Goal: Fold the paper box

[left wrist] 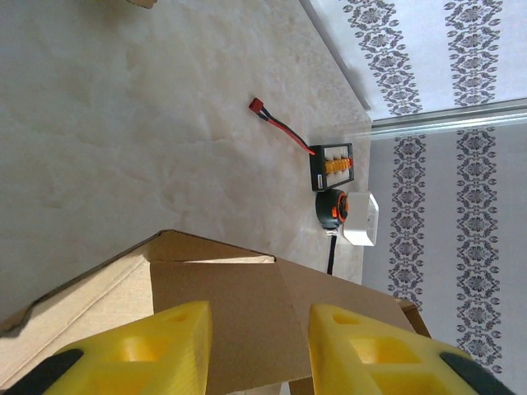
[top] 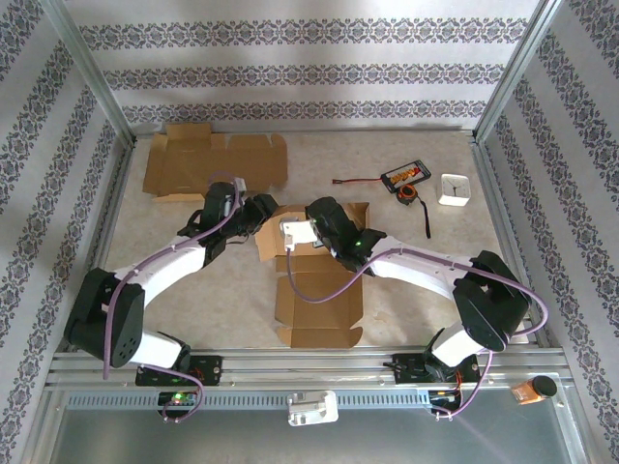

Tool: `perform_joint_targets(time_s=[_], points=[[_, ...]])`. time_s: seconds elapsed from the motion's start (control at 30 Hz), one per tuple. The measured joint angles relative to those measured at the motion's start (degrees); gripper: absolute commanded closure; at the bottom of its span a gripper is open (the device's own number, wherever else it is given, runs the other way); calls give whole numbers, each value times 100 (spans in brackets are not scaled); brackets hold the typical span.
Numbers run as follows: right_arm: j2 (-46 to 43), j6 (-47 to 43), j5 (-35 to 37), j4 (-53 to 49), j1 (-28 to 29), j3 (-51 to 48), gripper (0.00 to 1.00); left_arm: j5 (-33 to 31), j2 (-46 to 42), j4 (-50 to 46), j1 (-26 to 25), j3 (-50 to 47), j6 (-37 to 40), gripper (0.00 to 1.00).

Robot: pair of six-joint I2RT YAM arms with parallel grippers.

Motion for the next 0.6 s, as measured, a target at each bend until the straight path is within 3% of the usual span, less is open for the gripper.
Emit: perform_joint_targets(time_s=[0.43,0.6], points=[[0,118,131,26,37,0,97,291,345,811,-229,-278,-560,69],[0,201,267,-81,33,0,96,293,616,1488,-332,-391,-981,82]])
